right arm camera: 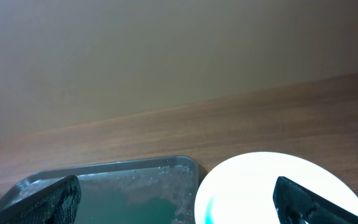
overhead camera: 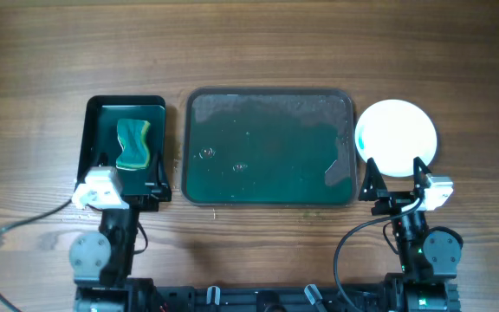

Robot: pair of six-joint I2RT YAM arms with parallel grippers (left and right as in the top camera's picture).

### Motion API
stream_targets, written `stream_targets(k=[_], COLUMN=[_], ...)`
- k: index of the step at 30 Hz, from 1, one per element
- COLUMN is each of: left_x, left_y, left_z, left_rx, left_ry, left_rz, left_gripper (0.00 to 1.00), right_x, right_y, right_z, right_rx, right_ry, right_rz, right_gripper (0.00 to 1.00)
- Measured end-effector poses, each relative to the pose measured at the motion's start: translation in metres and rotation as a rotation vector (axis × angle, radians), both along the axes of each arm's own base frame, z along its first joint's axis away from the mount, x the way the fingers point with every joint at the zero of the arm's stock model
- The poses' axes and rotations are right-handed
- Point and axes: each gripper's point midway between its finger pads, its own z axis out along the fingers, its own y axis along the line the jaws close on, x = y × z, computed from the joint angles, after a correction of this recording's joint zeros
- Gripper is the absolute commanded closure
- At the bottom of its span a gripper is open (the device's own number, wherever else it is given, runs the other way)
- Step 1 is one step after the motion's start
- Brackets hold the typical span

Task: Clean dirty plates on tray and stack at the side

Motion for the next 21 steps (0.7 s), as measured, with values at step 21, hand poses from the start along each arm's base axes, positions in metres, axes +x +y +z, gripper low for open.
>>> stream_targets(k=[21], left_x=[-0.002], left_y=[0.012], left_z=[-0.071], left_rx=[0.006], left_ry=[0.069], left_rz=[0.071], left_gripper=[0.00], right_x=[0.000], right_y=[0.000], right_z=[0.000], right_rx=[0.000], right_ry=[0.000], right_rz=[0.000], right_gripper=[0.00])
